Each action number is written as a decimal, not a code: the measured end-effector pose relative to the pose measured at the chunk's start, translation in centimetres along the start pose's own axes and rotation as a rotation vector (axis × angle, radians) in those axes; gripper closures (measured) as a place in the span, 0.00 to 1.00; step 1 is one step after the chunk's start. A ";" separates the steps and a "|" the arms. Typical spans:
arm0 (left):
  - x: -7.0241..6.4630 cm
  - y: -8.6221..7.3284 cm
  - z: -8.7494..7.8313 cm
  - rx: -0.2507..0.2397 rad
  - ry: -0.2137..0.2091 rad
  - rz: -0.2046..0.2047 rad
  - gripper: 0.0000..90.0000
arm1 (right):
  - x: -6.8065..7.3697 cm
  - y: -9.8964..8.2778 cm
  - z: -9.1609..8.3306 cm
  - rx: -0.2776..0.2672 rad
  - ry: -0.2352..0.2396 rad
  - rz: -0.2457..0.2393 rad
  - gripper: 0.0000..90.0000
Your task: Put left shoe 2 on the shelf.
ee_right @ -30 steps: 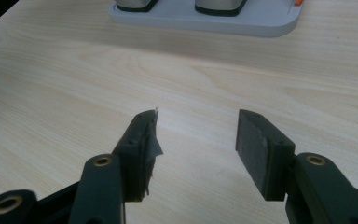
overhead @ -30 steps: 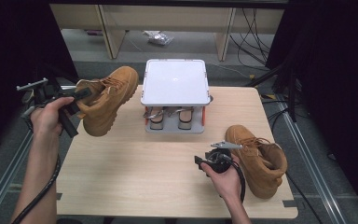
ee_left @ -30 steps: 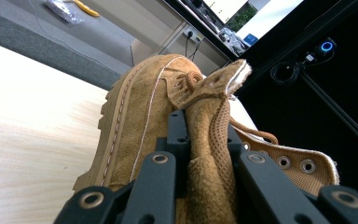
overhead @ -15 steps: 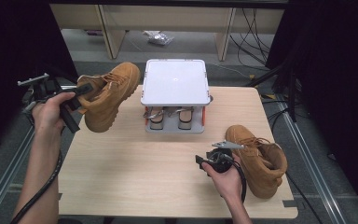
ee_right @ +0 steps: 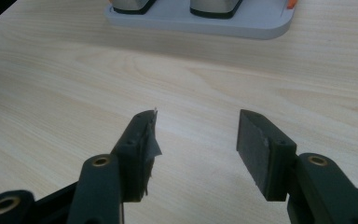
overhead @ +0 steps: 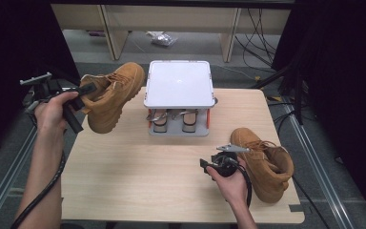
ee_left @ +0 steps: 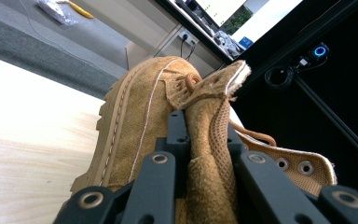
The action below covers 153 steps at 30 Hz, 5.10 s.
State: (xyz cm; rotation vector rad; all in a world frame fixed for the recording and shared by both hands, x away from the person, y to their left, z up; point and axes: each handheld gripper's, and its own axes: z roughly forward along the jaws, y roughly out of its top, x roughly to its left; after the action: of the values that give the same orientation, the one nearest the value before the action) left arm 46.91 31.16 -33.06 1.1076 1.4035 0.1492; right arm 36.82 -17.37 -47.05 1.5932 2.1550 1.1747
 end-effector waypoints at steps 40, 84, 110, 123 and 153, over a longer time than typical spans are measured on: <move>-2.3 1.5 1.8 -0.001 -0.030 0.000 0.89 | -0.3 -0.1 0.3 0.003 -0.011 -0.042 0.53; -5.6 2.4 7.2 0.048 -0.008 0.015 0.89 | 0.0 -0.2 0.3 0.007 0.002 -0.005 0.52; -7.6 2.0 10.1 0.073 -0.013 0.017 0.88 | -0.4 -0.3 0.3 0.014 -0.010 -0.011 0.52; -8.9 1.8 12.0 0.074 -0.012 0.002 0.88 | -0.4 -0.3 0.5 0.011 -0.016 -0.002 0.52; -8.4 2.3 10.0 -0.029 -0.028 0.161 0.59 | 0.4 0.5 0.0 -0.014 0.007 -0.024 0.56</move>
State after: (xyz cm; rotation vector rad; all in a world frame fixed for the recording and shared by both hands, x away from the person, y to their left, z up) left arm 54.29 21.46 -27.72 1.1940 1.2832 0.2686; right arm 37.02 -17.01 -46.58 1.5560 2.1595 1.1875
